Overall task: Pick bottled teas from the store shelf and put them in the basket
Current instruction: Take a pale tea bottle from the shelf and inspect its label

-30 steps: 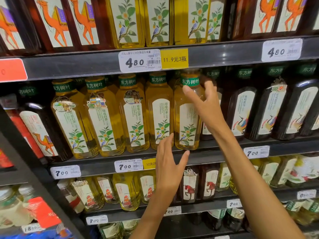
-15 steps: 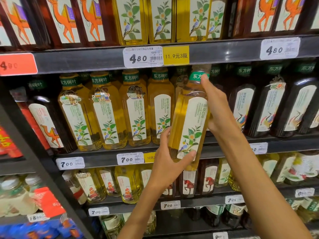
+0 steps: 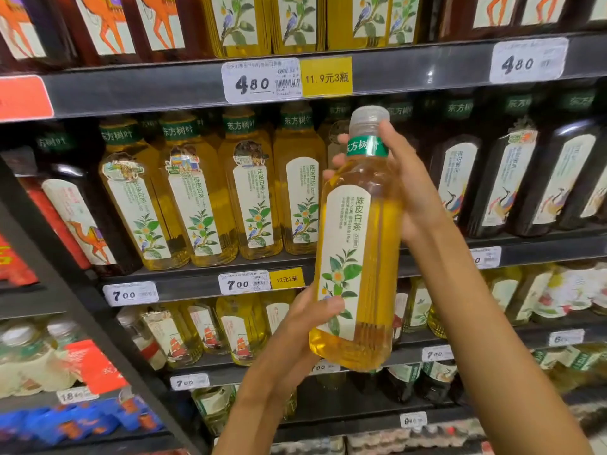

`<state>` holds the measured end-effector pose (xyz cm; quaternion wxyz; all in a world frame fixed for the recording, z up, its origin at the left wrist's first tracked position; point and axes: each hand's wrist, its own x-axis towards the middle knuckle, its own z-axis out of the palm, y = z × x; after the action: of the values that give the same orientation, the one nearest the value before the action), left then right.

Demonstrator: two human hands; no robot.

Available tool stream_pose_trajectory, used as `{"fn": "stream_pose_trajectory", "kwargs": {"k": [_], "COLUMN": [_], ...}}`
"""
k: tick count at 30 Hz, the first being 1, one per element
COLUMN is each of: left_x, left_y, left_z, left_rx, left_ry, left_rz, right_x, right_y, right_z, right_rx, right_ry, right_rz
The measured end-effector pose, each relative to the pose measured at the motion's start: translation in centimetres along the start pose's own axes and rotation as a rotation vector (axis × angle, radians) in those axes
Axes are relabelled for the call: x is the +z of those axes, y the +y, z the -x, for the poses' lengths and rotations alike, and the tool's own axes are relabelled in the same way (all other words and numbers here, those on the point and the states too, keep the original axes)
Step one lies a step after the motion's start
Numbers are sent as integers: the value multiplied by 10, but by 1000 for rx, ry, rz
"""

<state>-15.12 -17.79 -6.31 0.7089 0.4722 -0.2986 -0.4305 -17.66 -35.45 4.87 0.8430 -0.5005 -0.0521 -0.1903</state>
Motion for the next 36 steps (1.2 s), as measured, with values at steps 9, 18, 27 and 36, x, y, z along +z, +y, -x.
{"fn": "stream_pose_trajectory", "kwargs": {"k": [9,18,27,36], "left_x": [12,17,1,2], "left_y": [1,2,-12,-2], "left_z": [8,8,13,7], "left_rx": [95,351,137,193], "left_ry": [161,224,142,165], "left_rz": [-99,-365,-221,-426], "right_x": [6,1,3,11], "right_y": [8,9,3,-3], "right_z": [10,11,9,23], "right_rx": [-27,-100,-79,-232], "right_ry": [14,-247,-357,-275], "right_rz": [143,33,-32,93]}}
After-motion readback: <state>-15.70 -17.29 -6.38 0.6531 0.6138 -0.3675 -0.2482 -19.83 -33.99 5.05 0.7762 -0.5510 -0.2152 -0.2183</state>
